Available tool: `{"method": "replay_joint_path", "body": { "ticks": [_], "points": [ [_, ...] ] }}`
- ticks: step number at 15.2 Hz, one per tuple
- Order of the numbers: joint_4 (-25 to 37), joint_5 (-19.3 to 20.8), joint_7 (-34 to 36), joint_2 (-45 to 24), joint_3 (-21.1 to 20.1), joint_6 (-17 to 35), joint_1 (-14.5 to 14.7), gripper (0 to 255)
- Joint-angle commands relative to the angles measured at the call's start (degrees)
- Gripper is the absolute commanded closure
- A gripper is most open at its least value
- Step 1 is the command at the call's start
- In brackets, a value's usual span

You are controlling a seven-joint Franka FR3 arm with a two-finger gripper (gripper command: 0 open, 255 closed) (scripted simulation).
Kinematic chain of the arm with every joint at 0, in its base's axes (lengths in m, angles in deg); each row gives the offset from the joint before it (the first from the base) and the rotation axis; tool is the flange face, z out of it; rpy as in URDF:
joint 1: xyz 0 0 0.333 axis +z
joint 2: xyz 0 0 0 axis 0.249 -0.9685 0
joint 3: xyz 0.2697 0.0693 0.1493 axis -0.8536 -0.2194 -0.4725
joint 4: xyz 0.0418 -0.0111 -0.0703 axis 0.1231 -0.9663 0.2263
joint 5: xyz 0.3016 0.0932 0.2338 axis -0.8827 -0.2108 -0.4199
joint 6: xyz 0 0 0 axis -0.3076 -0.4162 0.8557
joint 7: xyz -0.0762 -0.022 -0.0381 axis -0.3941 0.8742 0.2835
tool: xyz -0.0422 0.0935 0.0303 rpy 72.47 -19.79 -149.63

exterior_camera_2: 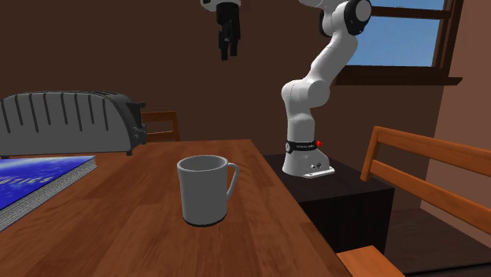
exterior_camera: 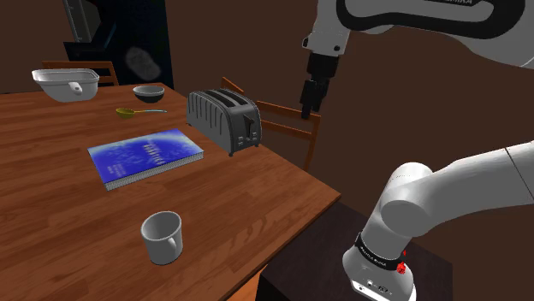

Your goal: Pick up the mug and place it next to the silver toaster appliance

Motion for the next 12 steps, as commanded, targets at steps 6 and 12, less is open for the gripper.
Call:
{"method": "replay_joint_path", "body": {
  "ticks": [6,12],
  "points": [
    [-3.2,-3.3,3.7,-3.2,-4.5,7.3,2.0,0],
    [-4.8,-6.4,8.0,-9.3,-10.1,16.2,4.3,0]
  ]
}}
